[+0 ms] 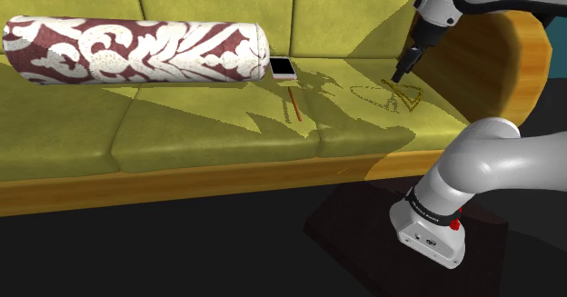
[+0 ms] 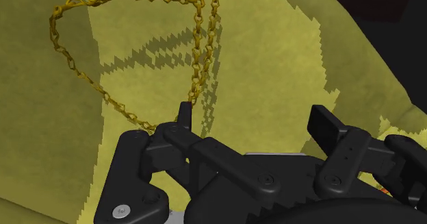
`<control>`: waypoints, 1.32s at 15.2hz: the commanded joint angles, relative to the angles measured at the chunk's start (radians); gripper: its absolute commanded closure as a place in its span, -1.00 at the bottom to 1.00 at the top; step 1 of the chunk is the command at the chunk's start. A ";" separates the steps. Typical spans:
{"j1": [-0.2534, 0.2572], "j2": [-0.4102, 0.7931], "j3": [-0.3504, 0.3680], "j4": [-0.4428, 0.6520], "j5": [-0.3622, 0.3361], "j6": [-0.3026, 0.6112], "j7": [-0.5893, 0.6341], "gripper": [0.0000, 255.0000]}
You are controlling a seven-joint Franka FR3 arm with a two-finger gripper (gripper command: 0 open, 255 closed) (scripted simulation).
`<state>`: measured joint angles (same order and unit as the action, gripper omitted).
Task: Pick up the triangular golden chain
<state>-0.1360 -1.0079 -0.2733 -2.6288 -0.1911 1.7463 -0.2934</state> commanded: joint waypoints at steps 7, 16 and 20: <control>-0.059 -0.019 -0.111 -0.112 -0.077 0.132 -0.062 -1.00; -0.067 -0.017 -0.127 -0.157 -0.092 0.178 -0.065 1.00; -0.067 -0.017 -0.127 -0.157 -0.092 0.178 -0.065 1.00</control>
<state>-0.2034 -1.0248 -0.4004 -2.7861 -0.2832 1.9247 -0.3580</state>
